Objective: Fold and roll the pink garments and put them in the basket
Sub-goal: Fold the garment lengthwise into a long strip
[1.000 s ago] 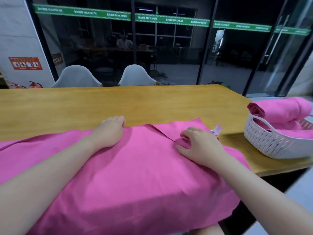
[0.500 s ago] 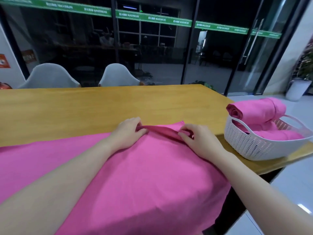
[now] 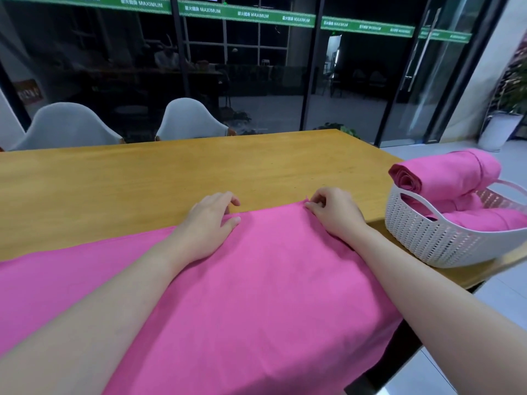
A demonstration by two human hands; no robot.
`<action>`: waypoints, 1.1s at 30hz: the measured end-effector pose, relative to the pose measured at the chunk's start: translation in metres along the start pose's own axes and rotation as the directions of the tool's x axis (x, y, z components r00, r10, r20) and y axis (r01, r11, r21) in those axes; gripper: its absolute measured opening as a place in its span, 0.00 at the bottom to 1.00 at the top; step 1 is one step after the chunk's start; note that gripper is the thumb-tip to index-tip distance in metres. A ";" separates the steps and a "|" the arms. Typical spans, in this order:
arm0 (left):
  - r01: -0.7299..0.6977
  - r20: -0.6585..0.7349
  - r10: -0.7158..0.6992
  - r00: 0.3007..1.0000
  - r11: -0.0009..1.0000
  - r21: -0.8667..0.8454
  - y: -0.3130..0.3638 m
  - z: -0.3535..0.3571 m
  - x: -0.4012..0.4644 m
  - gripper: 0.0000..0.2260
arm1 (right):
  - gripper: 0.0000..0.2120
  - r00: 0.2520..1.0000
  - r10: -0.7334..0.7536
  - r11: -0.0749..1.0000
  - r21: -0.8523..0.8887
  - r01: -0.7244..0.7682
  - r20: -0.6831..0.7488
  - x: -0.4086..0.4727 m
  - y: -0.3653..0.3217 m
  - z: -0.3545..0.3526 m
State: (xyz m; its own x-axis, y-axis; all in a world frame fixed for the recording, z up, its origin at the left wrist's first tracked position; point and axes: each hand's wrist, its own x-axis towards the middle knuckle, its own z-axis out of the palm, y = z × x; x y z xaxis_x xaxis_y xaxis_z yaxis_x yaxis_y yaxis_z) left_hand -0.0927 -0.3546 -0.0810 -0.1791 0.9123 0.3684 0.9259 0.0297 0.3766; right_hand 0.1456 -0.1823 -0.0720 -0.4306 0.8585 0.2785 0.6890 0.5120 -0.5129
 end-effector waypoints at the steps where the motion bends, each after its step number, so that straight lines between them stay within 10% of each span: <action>1: -0.042 0.000 0.042 0.999 0.999 0.022 0.001 -0.002 0.000 0.10 | 0.08 1.000 0.002 1.000 0.000 -0.002 0.001 0.001 0.000 0.000; 11: -0.182 0.443 0.114 0.889 0.976 0.115 0.027 -0.003 -0.011 0.34 | 0.08 0.992 -0.115 0.968 -0.228 0.100 -0.050 -0.014 -0.019 -0.012; 16: -0.178 0.478 0.084 0.874 0.972 0.155 0.029 -0.005 -0.010 0.38 | 0.19 0.915 -0.349 0.913 -0.146 0.381 0.204 -0.086 -0.062 -0.010; 21: -0.173 0.491 0.072 0.868 0.972 0.162 0.030 -0.006 -0.010 0.44 | 0.39 0.882 -0.153 0.951 -0.175 0.254 0.446 -0.102 -0.038 -0.015; 33: -0.144 0.391 0.068 0.918 0.975 0.167 0.036 -0.010 -0.019 0.48 | 0.38 0.903 -0.179 0.905 -0.294 0.307 0.391 -0.100 -0.017 -0.022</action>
State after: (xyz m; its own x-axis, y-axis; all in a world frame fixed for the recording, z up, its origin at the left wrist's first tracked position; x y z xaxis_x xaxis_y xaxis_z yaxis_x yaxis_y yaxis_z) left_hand -0.0587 -0.3752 -0.0663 0.0292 0.9991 0.0311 0.9845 -0.0341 0.1719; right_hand 0.1899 -0.2762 -0.0733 -0.7400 0.6722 0.0254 0.6631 0.7353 -0.1404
